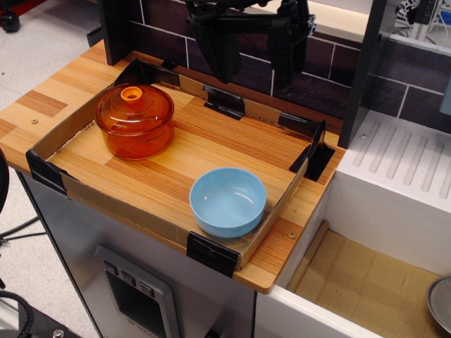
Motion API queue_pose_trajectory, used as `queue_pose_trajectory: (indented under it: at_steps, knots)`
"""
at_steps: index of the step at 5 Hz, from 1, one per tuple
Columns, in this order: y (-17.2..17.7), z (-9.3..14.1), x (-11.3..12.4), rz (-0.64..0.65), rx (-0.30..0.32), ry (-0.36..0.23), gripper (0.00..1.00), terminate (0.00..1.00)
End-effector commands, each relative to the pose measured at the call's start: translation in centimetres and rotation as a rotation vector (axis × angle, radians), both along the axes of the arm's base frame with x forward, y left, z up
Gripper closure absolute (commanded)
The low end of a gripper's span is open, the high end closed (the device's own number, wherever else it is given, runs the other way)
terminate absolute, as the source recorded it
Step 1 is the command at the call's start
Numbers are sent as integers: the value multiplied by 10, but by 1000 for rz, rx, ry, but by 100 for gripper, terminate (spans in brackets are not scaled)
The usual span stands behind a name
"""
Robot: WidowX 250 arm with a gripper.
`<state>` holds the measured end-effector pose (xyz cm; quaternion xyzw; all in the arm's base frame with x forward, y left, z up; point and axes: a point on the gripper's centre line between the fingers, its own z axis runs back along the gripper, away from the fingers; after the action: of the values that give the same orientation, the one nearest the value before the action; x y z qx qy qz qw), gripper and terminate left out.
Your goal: Take lid off pot
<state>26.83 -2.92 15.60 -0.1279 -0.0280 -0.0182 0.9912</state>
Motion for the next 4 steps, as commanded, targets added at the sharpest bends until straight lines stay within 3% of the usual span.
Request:
queue_pose_trajectory:
  at_steps: [1, 2, 3, 4]
  knots:
    - [0, 0, 0, 0, 0, 0, 0, 0]
    - [27, -1, -3, -3, 95, -18, 0, 0]
    - [63, 6, -1, 33, 107, -47, 0, 0]
    - [94, 7, 2, 34, 118, -27, 0, 0]
